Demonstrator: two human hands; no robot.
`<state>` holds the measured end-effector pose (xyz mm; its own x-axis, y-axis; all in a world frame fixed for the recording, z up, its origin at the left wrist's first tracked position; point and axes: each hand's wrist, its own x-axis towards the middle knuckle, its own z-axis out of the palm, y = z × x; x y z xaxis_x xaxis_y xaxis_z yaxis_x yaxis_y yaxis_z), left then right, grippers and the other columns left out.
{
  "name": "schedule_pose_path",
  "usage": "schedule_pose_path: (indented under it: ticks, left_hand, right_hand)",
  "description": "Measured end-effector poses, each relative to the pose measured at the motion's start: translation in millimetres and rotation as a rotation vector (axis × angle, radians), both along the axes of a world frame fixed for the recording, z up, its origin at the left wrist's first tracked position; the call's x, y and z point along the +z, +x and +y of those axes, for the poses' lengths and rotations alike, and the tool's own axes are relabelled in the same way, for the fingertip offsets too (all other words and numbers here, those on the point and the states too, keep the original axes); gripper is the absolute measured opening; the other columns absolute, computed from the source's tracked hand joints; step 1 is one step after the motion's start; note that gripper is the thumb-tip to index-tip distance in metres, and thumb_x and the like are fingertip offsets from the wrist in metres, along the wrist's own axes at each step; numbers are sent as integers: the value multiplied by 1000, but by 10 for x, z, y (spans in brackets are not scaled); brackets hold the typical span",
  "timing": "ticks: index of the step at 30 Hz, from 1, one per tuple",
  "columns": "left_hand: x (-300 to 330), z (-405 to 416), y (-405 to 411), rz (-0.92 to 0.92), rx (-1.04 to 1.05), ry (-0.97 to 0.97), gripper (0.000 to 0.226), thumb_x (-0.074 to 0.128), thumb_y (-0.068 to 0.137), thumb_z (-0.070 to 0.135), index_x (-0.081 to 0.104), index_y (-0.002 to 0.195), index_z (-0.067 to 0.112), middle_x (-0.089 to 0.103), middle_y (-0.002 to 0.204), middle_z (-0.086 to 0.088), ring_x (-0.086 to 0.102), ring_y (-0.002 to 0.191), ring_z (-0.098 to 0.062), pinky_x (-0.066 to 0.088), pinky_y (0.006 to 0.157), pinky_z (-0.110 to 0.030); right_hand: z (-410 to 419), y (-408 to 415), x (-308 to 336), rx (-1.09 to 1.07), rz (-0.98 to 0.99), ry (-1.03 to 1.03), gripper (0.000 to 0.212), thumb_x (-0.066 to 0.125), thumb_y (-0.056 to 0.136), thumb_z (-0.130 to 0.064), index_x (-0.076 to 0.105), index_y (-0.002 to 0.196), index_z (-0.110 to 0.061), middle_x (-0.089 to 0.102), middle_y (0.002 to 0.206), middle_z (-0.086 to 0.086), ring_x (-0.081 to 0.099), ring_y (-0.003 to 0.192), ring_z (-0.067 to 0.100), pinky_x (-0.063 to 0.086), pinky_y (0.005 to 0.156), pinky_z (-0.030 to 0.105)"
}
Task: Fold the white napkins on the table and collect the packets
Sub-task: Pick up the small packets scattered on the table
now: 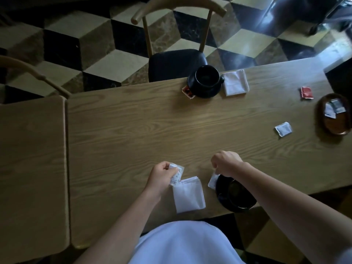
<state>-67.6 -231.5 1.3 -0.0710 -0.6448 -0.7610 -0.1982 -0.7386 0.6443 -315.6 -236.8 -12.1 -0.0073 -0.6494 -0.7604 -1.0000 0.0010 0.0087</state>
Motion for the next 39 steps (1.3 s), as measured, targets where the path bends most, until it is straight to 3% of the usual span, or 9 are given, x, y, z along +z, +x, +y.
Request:
schedule_pose_path:
  ticks: [4,12,15,18,22,26,30,36,39]
  left_hand:
    - [-27,56,-60,-2,14,54,2,62,91,0,62,91,2,68,84,-15,70,65,-22,51,45,-22]
    - [-98,102,-109,-45,56,75,6,60,89,3,60,89,8,69,91,-17,72,83,-37,51,47,-25]
    - [-86,104,-128,-49,83,80,5,58,89,2,58,92,6,68,88,-16,74,72,-33,52,50,-27]
    - [-75,58,-176,-51,156,72,9,54,92,0,51,91,8,62,89,-17,68,71,-28,57,58,-36]
    - [-10,-75,-293,57,323,136,9,54,96,3,48,100,8,64,99,-21,68,86,-36,58,80,-57]
    - [113,-237,-381,295,488,222,16,52,99,18,56,109,6,69,99,-21,70,80,-30,61,63,-44]
    - [184,-385,-398,391,509,208,30,60,95,25,63,114,3,73,99,-19,72,81,-27,61,72,-42]
    - [163,-734,-436,243,427,71,15,58,95,6,65,107,10,73,88,-12,71,71,-20,56,53,-27]
    - [127,-1020,-421,209,427,54,13,59,93,7,65,104,12,72,93,-11,70,77,-21,57,56,-30]
  right_hand:
    - [-5,-5,-55,30,-53,28,26,81,77,-30,75,101,-23,72,106,3,68,101,27,53,78,31]
    - [49,-58,-155,18,-138,9,18,78,77,-28,73,93,-25,70,101,1,67,97,27,39,67,28]
    - [11,-70,-125,-47,-231,-8,12,75,78,-24,73,90,-21,69,92,2,67,93,28,41,64,29]
    - [-113,-64,0,-257,-390,-119,10,75,83,-23,70,86,-15,70,83,5,67,85,25,46,65,31]
    - [-174,123,255,-898,-830,-292,16,77,83,-13,62,76,-14,74,66,-2,68,57,6,47,49,21]
    - [-93,419,334,-1212,-1096,-248,15,77,84,-8,63,86,-13,78,72,1,71,60,9,51,50,19]
    - [-57,593,289,-1247,-1047,-294,10,77,84,-9,68,87,-12,77,72,3,70,60,7,51,53,20]
    - [-443,612,216,-1008,-903,-222,18,74,85,-25,66,76,-12,76,74,5,74,64,11,55,51,28]
    - [-932,471,104,-880,-734,-305,18,64,90,-29,72,96,-13,77,85,8,75,72,17,62,65,35]
